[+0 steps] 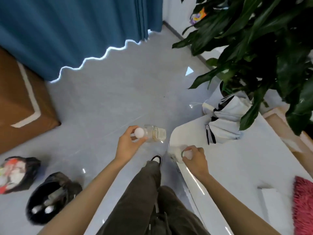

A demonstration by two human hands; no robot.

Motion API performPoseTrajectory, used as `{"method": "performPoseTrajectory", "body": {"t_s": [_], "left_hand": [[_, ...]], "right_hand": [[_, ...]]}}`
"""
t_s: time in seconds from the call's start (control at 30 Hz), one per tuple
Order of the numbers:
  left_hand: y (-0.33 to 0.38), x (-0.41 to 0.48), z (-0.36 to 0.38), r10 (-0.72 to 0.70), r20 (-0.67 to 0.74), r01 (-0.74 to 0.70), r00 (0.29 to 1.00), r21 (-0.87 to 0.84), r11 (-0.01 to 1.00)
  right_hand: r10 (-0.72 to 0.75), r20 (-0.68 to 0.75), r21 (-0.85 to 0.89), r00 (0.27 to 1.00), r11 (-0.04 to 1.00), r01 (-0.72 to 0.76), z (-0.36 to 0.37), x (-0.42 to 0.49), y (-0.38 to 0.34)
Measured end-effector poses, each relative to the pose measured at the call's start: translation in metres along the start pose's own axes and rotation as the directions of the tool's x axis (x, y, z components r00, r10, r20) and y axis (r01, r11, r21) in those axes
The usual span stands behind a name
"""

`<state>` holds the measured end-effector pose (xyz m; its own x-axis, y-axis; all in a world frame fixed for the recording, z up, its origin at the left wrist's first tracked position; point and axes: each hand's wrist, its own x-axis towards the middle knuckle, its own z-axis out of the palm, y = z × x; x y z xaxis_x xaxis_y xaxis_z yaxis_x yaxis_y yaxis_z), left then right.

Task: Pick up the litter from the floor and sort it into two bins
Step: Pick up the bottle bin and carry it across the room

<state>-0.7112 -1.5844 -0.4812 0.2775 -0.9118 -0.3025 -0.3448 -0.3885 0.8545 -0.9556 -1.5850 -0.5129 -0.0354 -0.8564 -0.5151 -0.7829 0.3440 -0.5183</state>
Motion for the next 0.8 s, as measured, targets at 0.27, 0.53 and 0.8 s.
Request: {"method": "performPoseTrajectory", "body": {"t_s": [0.27, 0.53, 0.8], "left_hand": [[-0.057, -0.144, -0.092, -0.172, -0.376, 0.118, 0.91, -0.164, 0.979], [-0.157, -0.28, -0.193, -0.357, -0.603, 0.197, 0.713, -0.316, 0.928], [-0.263, -0.403, -0.306, -0.49, -0.675, 0.263, 0.552, -0.416, 0.87]], "right_hand": [[-0.236, 0.201, -0.073, 0.951, 0.964, 0.255, 0.051, -0.073, -0.049], [-0.41, 0.391, -0.071, 0.824, 0.879, 0.471, 0.17, -0.159, -0.122], [-0.297, 0.488, 0.004, 0.821, 0.941, 0.339, 0.326, -0.258, -0.177]]}}
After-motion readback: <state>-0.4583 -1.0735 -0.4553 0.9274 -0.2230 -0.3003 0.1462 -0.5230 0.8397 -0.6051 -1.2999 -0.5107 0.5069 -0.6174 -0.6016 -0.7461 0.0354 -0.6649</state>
